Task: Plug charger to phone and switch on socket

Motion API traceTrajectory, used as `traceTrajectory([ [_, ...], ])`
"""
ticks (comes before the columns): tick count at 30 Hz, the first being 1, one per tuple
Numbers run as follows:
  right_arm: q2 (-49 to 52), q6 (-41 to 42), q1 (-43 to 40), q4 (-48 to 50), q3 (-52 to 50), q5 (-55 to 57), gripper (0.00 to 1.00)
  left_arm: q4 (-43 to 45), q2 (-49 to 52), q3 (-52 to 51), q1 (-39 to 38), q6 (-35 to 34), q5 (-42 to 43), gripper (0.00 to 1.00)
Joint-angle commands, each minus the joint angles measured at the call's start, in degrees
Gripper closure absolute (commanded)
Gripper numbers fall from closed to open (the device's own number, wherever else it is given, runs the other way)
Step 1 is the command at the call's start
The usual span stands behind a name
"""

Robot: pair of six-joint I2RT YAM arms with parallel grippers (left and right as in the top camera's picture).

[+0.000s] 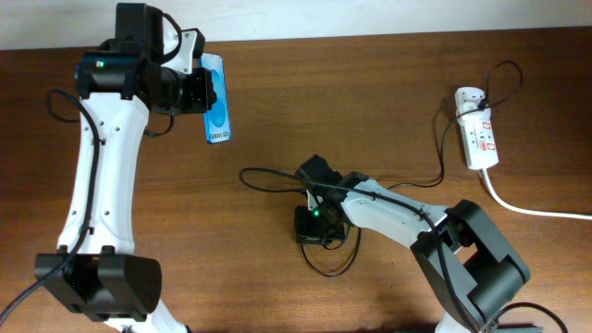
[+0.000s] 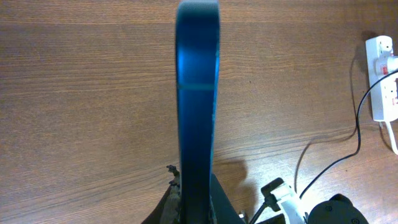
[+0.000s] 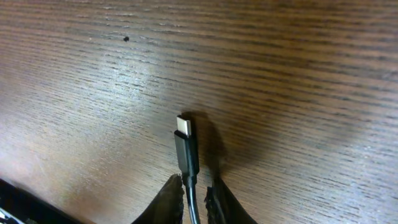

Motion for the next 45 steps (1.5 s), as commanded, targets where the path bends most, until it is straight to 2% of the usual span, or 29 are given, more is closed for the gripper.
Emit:
traceTrajectory([
  [1,0.94,0.11,0.37,0.26,-0.57,-0.63,0.87,0.35,-0.48,0.28,0.15,-0.81,0.28,1.0],
  [5,0.94,0.09,0.31,0.31,-0.39,-1.01,0.96,0.37,-0.48,0.28,0.15,-0.81,0.31,1.0],
  [7,0.79,-0.28,0.15,0.26,0.72,-1.03,0.96,0.94,-0.48,0.28,0.15,-0.79,3.15,1.0],
  [11,-4.26,-8.96,-4.33,-0.39,5.9,-8.96,0.96,6.84,-0.48,0.28,0.15,-0.28,20.26,1.0],
  [14,-16.13,-17.84,-10.97,-0.37,8.13,-19.3,0.96,12.57,-0.48,0.28,0.57,-0.5,34.05,1.0],
  [16,-22.56,-22.77,-13.57,-0.33,8.13,-23.76,0.96,15.54,-0.48,0.28,2.03,-3.41,43.21,1.0],
  [18,-31.5,-23.61,-14.73,1.57,8.13,-25.2,0.96,18.4,-0.48,0.28,4.17,-5.25,60.13,1.0],
  [20,-33.16,-23.56,-14.69,5.84,8.13,-30.42,0.96,19.02,-0.48,0.28,4.28,-5.22,69.57,1.0],
  [21,-33.11,-23.56,-14.69,6.78,8.13,-30.32,0.96,19.37,-0.48,0.28,4.26,-5.4,71.63,1.0],
  [25,-32.59,-17.09,-14.62,14.97,8.13,-28.89,0.96,19.17,-0.48,0.28,4.24,-5.49,71.63,1.0],
  [28,-29.18,-16.2,-11.54,18.32,8.13,-28.81,0.96,19.17,-0.48,0.28,4.11,-5.46,71.63,1.0],
  [29,-28.13,-13.46,-10.51,21.4,8.13,-27.32,0.96,19.17,-0.48,0.28,4.09,-5.46,71.63,1.0],
  [33,-27.56,-11.13,-10.49,25.24,8.17,-25.35,0.96,18.36,-0.48,0.28,4.0,-5.4,71.63,1.0],
  [40,-27.56,-9.99,-10.54,25.75,9.01,-26.01,0.96,18.36,-0.48,0.28,2.38,-4.96,71.17,1.0],
  [42,-27.56,-10.03,-10.6,25.55,9.01,-25.11,0.96,18.34,-0.48,0.28,2.38,-4.76,68.63,1.0],
  [45,-27.56,-12.44,-10.6,21.57,9.01,-22.53,0.96,18.16,-0.48,0.28,2.38,-2.67,66.75,1.0],
])
